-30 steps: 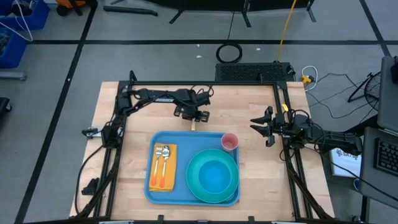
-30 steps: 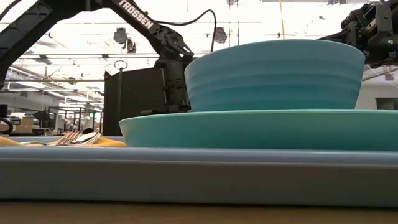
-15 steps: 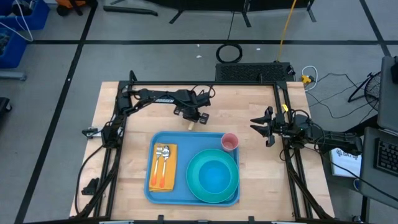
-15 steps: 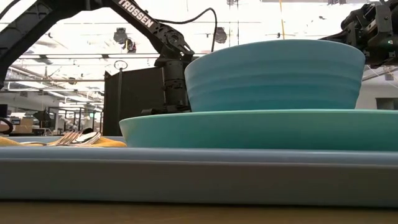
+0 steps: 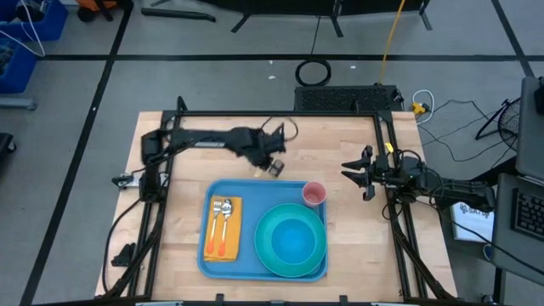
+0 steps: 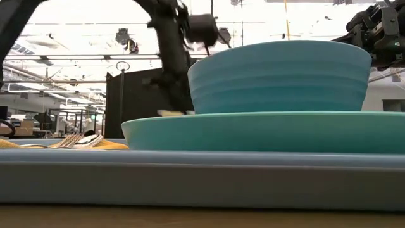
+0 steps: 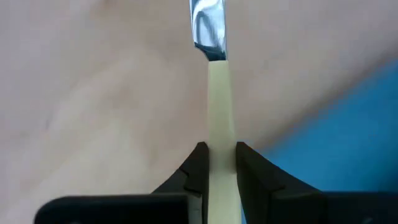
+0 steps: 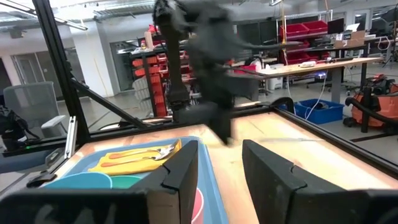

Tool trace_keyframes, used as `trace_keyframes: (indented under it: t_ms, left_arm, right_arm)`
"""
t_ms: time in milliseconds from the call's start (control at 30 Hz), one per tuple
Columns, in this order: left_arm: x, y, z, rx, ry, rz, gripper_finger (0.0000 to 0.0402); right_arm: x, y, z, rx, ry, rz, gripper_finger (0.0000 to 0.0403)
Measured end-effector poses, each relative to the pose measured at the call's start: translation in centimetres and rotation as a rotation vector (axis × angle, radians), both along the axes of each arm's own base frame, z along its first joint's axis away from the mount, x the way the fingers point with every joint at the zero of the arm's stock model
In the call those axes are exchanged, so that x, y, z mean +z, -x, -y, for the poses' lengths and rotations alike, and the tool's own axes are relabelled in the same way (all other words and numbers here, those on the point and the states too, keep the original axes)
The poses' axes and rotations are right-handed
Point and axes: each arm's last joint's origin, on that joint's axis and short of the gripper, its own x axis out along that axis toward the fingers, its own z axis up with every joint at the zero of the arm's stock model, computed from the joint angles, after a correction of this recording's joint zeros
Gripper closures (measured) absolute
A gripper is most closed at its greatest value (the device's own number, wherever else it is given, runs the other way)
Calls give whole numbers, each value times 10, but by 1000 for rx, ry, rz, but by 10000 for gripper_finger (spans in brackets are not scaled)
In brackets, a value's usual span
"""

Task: Set up tray
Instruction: Put the yellow knife to the right of the orange fork on the yellow napkin

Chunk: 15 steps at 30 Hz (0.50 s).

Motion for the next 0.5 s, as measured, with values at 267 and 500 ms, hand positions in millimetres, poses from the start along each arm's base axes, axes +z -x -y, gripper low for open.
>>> trace_keyframes:
  t_ms: [267,500]
  left_arm:
    - [58,54,88,33,-106,-148,348]
    - [44,58,154,111,-30,36,348]
  right_arm:
    - [-1,0,0,-4,9,-12,287]
    - [1,0,0,-5,8,7,287]
